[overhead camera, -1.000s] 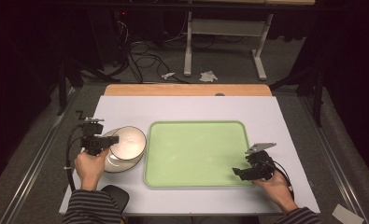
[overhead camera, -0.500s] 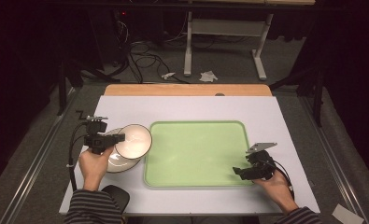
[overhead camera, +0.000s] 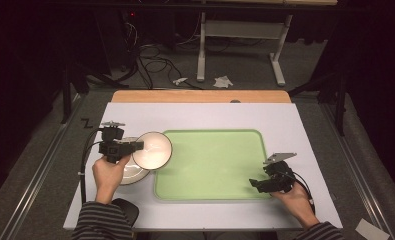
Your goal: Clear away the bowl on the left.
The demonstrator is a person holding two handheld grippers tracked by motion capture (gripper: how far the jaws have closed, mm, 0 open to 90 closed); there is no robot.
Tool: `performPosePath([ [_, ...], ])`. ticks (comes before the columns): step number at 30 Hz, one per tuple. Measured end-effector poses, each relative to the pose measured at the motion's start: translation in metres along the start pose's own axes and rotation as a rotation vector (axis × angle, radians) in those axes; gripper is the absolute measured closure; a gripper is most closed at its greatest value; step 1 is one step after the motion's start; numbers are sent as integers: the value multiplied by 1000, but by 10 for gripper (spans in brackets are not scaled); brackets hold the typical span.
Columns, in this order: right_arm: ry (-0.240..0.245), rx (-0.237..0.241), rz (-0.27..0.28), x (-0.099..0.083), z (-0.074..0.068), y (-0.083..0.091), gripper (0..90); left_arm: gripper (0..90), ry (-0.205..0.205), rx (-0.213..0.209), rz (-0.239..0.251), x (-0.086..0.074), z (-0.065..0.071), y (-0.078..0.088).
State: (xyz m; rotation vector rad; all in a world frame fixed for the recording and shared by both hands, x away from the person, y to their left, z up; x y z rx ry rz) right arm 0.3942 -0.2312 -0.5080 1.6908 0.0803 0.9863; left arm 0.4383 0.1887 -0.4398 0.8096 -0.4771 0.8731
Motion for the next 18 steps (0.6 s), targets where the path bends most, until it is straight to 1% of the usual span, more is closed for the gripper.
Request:
performPosePath([
  [1, -2, 0, -5, 0, 1, -1, 279, 816, -7, -8, -12, -1, 5, -2],
  [2, -2, 0, -5, 0, 1, -1, 279, 816, -7, -8, -12, -1, 5, -2],
  [3, -4, 1, -4, 0, 2, -1, 279, 816, -10, -21, -24, -3, 10, -5],
  [4, -4, 1, -4, 0, 2, -1, 279, 816, -10, -21, -24, -3, 10, -5],
  [5, -13, 3, 1, 0, 2, -1, 279, 816, -10, -33, -36, -6, 14, -7],
  [6, -10, 2, 4, 0, 3, -1, 279, 816, -10, -33, -36, -6, 14, -7],
  [7, -12, 1, 2, 0, 2, 0, 279, 816, -28, -35, -50, -8, 17, -9],
  [9, -12, -1, 2, 0, 2, 0, 279, 816, -38, -33, -54, -9, 21, -11],
  [13, -16, 4, 1, -1, 2, 0, 279, 816, -50, -45, -70, -11, 29, -16],
  [14, -16, 4, 1, -1, 2, 0, 279, 816, -50, -45, -70, -11, 29, -16],
  [15, -14, -1, 4, 0, 3, 0, 279, 816, -52, -55, -78, -13, 34, -20],
  [17, -16, -2, 5, 0, 3, 0, 279, 816, -69, -61, -91, -15, 39, -23],
  [18, -16, -2, 5, 0, 3, 0, 279, 816, -69, -61, -91, -15, 39, -23],
])
Point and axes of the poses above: each handheld gripper's, and its own axes: y roughly backward along the jaws, x roughly out of its top, z roughly to its right, the point moved 3 cm from there along -y, roughly forward along the jaws, and after that the axes turned 2 degrees about -y, right-handed, at the moved point
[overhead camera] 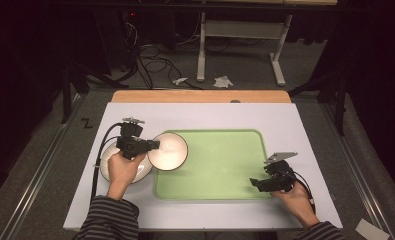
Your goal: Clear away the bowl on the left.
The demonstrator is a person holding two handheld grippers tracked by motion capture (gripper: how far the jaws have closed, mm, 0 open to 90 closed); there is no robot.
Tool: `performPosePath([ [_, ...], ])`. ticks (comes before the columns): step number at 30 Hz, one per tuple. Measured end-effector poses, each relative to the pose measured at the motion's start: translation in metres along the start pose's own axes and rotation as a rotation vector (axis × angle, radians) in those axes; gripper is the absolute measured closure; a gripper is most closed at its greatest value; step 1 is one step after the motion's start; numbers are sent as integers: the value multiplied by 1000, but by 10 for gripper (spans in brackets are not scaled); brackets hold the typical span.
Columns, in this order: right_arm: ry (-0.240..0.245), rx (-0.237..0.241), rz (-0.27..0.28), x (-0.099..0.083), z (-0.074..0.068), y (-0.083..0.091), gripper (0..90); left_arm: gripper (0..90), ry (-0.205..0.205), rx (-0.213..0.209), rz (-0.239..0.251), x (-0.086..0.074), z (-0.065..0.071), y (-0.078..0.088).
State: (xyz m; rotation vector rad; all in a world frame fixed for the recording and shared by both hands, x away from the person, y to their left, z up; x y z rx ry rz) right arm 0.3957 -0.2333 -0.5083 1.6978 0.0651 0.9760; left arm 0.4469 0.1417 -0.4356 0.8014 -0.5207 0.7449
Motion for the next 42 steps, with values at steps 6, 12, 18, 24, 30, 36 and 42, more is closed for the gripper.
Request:
performPosePath([
  [6, 3, -1, -1, 0, 0, 1, 279, 816, -37, -25, -26, -4, 21, -12],
  [12, 2, 1, 5, 0, -1, 1, 279, 816, -63, -51, -49, -10, 41, -27],
  [18, 2, -2, 12, 0, 0, 2, 279, 816, -93, -69, -76, -14, 59, -38],
  [24, 7, -7, 13, 0, 0, 2, 279, 816, -98, -89, -99, -21, 69, -51],
  [30, -1, -5, 15, 0, 1, 2, 279, 816, -93, -74, -117, -27, 70, -65],
  [36, 6, -6, 17, 0, 0, 2, 280, 815, -85, -73, -130, -30, 73, -74],
  [42, -3, -5, 16, 0, 1, 2, 279, 816, -86, -61, -146, -35, 75, -88],
])
Point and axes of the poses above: each handheld gripper's, and its own axes: y roughly backward along the jaws, x roughly out of its top, z roughly to its right, the point moved 3 cm from there along -y, roughly forward along the jaws, and after that the axes turned 2 degrees about -y, right-handed, at the moved point
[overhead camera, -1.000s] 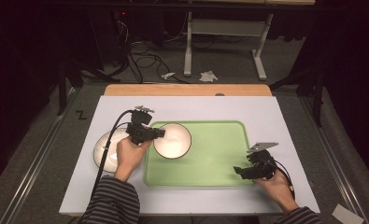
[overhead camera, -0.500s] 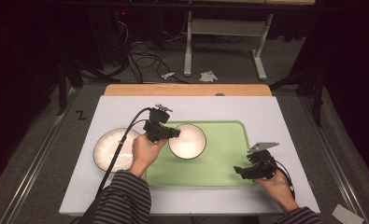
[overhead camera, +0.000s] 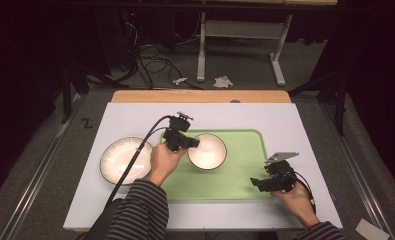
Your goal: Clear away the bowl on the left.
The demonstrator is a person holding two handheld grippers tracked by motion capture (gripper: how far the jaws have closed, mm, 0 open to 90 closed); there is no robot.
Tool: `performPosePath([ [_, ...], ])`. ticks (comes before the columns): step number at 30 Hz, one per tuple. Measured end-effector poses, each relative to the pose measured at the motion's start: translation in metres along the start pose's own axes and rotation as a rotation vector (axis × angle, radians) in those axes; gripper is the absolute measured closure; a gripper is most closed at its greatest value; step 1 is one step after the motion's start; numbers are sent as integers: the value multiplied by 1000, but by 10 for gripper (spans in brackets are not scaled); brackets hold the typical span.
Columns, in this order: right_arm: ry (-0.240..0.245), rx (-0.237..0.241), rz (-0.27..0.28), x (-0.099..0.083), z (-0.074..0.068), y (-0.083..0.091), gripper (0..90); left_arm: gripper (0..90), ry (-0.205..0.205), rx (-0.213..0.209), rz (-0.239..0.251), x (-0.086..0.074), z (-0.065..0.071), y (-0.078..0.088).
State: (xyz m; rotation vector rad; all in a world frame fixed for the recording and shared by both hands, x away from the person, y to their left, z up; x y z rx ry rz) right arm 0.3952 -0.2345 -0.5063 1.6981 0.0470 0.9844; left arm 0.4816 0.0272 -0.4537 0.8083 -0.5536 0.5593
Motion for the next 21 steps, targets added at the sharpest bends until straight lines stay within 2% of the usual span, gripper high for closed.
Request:
performPosePath([
  [5, 11, 0, 2, 0, -1, 0, 279, 815, 18, 12, -1, -3, -1, -13],
  [10, 0, 2, -2, 0, 0, 0, 279, 815, 34, 25, -13, -8, -3, -28],
  [21, 11, 4, -3, 0, 0, -1, 279, 814, 48, 51, -24, -16, -9, -46],
])
Point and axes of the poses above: each handheld gripper's, and its own axes: y roughly backward along the jaws, x roughly out of its top, z roughly to its right, the point moved 3 cm from there along -y, roughly forward along the jaws, and after that the axes turned 2 degrees about -y, right-handed, at the moved point
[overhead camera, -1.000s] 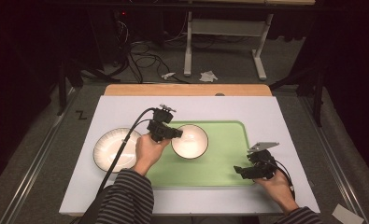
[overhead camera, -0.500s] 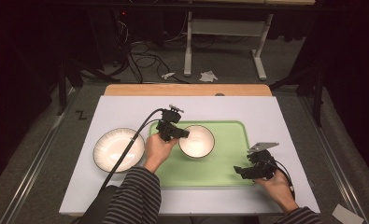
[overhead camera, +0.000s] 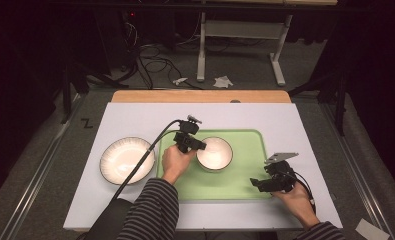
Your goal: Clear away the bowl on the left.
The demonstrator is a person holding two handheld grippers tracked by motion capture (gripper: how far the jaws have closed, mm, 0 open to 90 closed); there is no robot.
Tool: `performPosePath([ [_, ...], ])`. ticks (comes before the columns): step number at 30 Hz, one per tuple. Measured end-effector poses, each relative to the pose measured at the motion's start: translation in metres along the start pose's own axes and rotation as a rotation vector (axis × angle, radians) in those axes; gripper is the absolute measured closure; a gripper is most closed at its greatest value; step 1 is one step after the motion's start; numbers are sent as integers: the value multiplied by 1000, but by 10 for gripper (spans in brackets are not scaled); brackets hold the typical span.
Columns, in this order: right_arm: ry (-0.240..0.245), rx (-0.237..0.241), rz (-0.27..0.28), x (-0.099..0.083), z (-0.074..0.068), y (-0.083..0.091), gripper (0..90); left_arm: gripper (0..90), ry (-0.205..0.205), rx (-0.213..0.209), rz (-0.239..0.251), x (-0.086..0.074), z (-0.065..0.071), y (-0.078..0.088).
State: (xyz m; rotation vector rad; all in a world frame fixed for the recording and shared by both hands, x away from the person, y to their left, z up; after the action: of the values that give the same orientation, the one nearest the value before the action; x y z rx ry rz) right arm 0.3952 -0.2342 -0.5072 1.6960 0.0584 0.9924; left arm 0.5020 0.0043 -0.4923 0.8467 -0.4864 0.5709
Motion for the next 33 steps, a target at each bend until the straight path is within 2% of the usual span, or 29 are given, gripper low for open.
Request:
performPosePath([
  [3, -1, 1, -2, 0, -1, 0, 279, 814, 30, -10, 5, 1, 0, -3],
  [8, -1, 4, -2, 0, -1, 0, 278, 815, 31, -5, 22, 0, 0, -6],
  [9, -2, 2, -3, 0, -1, 0, 278, 815, 11, -34, 29, -1, 0, -8],
  [10, -4, 4, -3, 0, -1, 0, 278, 817, 46, -2, 49, -1, 0, -11],
  [12, -5, 2, -1, 0, -1, 0, 278, 814, 50, -8, 57, -1, 0, -12],
  [13, -2, -1, -3, 0, -1, 0, 278, 814, 20, -2, 23, -3, -2, -9],
  [15, 1, 1, -4, 0, -2, 0, 278, 808, 22, -6, 21, -3, -2, -9],
  [16, 4, 3, -2, 0, -2, 0, 278, 800, 48, -14, 51, -2, -1, -12],
  [17, 4, 3, -2, 0, -2, 0, 278, 782, 48, -14, 51, -2, -1, -12],
  [18, 3, 4, -2, 0, -2, 0, 278, 758, 16, -18, 18, -5, -1, -9],
  [23, -4, 5, -3, 0, -2, 0, 278, 619, -11, -20, 25, -7, -1, -9],
  [24, -4, 5, -3, 0, -2, 0, 278, 619, -24, -18, 25, -7, -2, -8],
  [25, 0, 3, -5, 0, -2, 0, 278, 571, -28, -18, 27, -7, -2, -8],
  [30, 5, 0, -13, 0, -2, 0, 278, 528, -61, -17, 34, -5, 0, -1],
  [33, 3, 2, -14, -1, -1, -1, 278, 500, -60, -21, 41, -4, 1, 2],
])
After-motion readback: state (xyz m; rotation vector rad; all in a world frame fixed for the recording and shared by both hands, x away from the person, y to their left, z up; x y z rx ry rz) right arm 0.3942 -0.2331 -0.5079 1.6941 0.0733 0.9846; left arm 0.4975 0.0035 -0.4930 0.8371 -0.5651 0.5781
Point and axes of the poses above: each handheld gripper's, and its own axes: y roughly backward along the jaws, x roughly out of its top, z roughly to its right, the point moved 3 cm from there along -y, roughly forward along the jaws, and after that the axes turned 2 degrees about -y, right-handed, at the moved point
